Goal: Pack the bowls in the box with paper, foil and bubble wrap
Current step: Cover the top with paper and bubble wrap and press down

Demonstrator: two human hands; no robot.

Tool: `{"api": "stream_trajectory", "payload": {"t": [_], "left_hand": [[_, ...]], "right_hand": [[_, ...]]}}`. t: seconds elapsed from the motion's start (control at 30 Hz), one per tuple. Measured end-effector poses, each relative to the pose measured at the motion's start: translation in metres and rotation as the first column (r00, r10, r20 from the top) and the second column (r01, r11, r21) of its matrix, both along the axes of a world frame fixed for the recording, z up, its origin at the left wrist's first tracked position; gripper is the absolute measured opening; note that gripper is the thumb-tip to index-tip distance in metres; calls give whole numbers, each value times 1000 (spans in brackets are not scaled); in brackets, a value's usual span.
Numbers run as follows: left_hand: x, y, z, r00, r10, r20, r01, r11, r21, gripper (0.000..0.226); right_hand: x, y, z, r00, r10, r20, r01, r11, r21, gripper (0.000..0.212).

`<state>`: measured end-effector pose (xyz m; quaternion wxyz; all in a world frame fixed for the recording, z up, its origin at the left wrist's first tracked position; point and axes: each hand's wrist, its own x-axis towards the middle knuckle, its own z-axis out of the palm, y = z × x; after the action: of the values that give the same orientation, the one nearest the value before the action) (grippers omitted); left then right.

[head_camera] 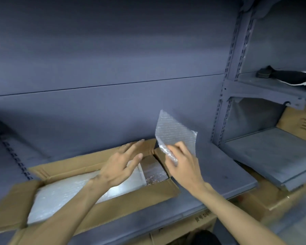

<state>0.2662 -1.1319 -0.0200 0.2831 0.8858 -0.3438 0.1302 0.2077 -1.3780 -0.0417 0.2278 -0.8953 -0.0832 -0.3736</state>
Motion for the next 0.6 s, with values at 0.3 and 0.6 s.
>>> {"api": "stream_trajectory", "payload": {"t": [0.3, 0.6], "left_hand": [[-23, 65, -12, 901, 80, -426, -303, 820, -485, 56], [-26, 77, -39, 902, 365, -232, -381, 924, -28, 93]], "right_hand": [[11, 113, -12, 898, 390, -204, -425, 889, -170, 34], [27, 92, -3, 789, 450, -418, -573, 785, -236, 44]]}}
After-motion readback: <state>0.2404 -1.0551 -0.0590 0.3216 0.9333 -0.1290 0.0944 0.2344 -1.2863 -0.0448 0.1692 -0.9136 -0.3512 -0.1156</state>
